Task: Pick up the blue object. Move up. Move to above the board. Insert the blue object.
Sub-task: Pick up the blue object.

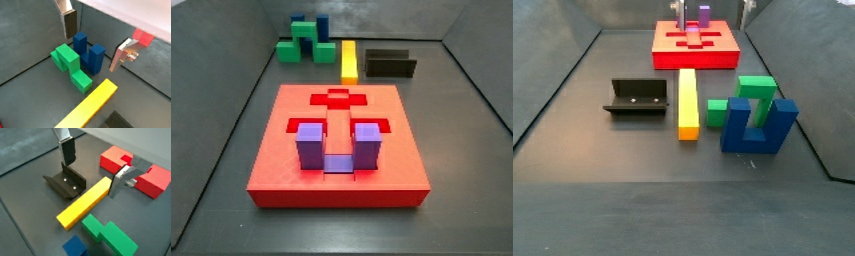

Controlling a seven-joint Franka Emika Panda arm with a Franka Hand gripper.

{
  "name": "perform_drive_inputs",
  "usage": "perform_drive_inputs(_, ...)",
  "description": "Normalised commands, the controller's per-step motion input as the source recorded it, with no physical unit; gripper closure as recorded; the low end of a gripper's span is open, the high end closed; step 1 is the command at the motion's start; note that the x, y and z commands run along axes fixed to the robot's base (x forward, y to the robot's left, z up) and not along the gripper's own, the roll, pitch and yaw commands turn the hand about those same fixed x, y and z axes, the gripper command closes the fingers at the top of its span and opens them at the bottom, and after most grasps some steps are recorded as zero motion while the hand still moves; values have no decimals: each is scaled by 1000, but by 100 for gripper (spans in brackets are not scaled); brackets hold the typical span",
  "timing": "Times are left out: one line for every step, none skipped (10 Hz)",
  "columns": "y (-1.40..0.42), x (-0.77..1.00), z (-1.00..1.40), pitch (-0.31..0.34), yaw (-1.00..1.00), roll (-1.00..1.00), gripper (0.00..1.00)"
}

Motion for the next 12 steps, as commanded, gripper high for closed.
perform_drive_inputs(483, 0, -189, 0, -97, 26, 0)
perform_drive_inputs(691, -66, -286, -30, -80, 0, 0)
perform_drive_inputs(703, -203, -423, -84, -86, -10, 0)
perform_drive_inputs(580, -223, -460, -107, -74, -30, 0)
perform_drive_inputs(440, -134, -437, -109, -91, -16, 0)
perform_drive_inputs(369, -49, -400, -91, -120, 0, 0)
perform_drive_inputs(269, -97, -389, -83, -143, 0, 0)
perform_drive_inputs(203, -103, -377, -79, -151, 0, 0)
perform_drive_inputs(337, -106, -354, -114, -86, -17, 0)
perform_drive_inputs(263, -46, -329, -119, -60, -34, 0)
perform_drive_inputs(171, -69, -274, -114, -74, -57, 0)
perform_drive_inputs(31, 0, -137, -77, 0, -90, 0)
